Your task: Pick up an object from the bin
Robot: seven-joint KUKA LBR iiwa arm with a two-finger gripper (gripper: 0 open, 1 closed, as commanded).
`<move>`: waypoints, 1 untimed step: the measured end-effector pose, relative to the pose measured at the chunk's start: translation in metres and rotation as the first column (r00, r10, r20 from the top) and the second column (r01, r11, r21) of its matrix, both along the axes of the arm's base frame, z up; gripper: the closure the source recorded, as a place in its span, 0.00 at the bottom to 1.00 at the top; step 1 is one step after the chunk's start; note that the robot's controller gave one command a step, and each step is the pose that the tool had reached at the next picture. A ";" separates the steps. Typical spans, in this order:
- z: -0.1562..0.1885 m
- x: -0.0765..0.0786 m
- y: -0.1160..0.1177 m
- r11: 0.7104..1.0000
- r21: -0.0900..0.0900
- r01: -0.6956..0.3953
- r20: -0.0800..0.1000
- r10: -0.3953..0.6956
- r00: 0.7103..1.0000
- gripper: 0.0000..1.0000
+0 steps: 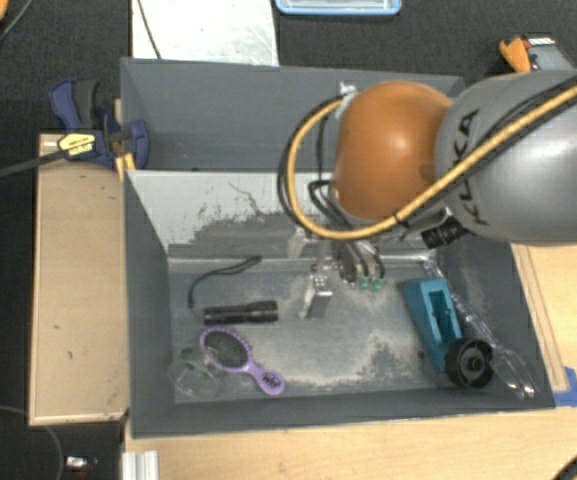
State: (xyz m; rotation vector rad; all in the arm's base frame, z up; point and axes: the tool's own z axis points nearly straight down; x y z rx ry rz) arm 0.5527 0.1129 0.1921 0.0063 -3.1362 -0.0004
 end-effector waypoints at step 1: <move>0.004 0.002 -0.001 1.000 0.001 0.004 0.008 -0.004 1.000 0.00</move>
Offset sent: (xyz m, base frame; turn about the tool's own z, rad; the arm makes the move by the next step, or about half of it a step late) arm 0.0229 0.0450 -0.1221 -0.2625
